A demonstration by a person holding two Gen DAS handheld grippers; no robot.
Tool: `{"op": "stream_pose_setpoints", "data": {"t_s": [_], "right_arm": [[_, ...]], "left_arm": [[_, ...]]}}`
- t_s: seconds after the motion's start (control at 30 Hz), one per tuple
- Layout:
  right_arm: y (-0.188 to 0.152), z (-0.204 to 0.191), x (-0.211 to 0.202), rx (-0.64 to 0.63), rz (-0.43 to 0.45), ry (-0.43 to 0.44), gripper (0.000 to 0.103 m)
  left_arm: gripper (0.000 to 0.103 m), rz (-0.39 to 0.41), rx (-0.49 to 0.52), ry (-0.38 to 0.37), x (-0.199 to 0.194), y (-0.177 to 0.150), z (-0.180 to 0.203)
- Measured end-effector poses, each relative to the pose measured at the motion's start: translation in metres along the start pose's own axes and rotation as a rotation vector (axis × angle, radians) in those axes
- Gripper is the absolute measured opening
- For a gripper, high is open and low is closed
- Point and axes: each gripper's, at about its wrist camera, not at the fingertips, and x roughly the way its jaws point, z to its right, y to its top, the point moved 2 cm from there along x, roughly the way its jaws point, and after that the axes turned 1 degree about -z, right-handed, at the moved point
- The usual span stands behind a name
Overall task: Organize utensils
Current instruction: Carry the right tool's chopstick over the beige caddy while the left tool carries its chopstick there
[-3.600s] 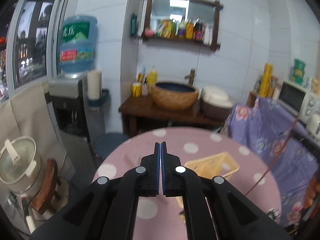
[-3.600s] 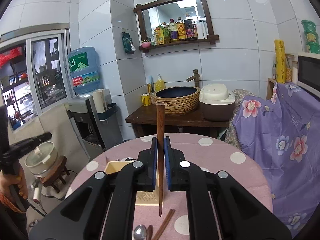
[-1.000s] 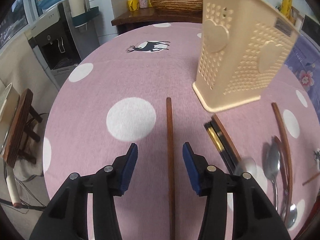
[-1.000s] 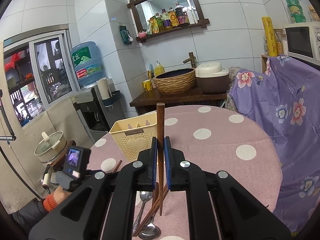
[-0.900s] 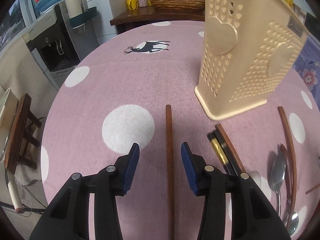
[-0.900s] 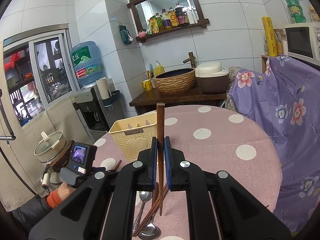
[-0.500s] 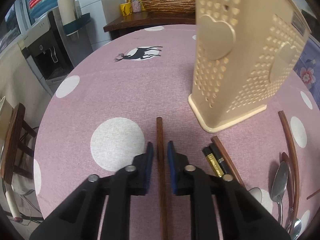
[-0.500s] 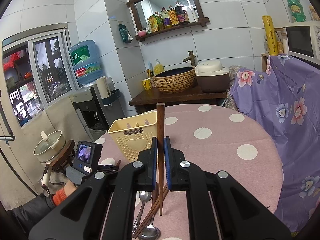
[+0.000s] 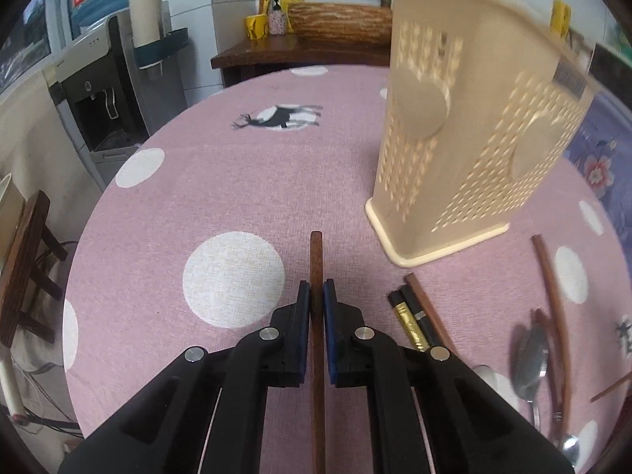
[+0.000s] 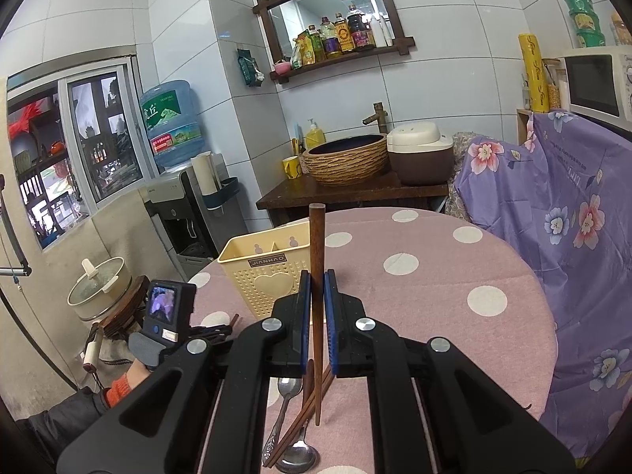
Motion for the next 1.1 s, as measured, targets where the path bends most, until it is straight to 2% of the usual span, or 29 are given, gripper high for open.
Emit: {"op": "stream_pose_setpoints", "data": {"t_s": [0.17, 0.3, 0.37, 0.5, 0.83, 0.93, 1.1], "right_arm": [[0.000, 0.001, -0.002, -0.004, 0.003, 0.026, 0.008], [0.001, 0.002, 0.000, -0.002, -0.005, 0.048, 0.008], [0.000, 0.002, 0.003, 0.000, -0.015, 0.059, 0.008], [-0.001, 0.000, 0.008, 0.001, -0.031, 0.073, 0.008], [0.012, -0.009, 0.015, -0.026, -0.038, 0.076, 0.008], [0.028, -0.013, 0.017, -0.042, -0.024, 0.078, 0.008], [0.085, -0.029, 0.017, -0.072, 0.060, 0.079, 0.008]], "left_arm": [[0.008, 0.136, -0.034, -0.076, -0.067, 0.008, -0.008], [0.008, 0.259, -0.032, -0.102, -0.127, 0.012, -0.013], [0.008, 0.296, -0.040, -0.110, -0.144, 0.012, -0.018], [0.008, 0.345, -0.061, -0.124, -0.166, 0.013, -0.024], [0.008, 0.400, -0.058, -0.131, -0.185, 0.026, -0.026], [0.008, 0.430, -0.062, -0.139, -0.200, 0.042, -0.028], [0.008, 0.525, -0.055, -0.141, -0.242, 0.092, -0.020]]}}
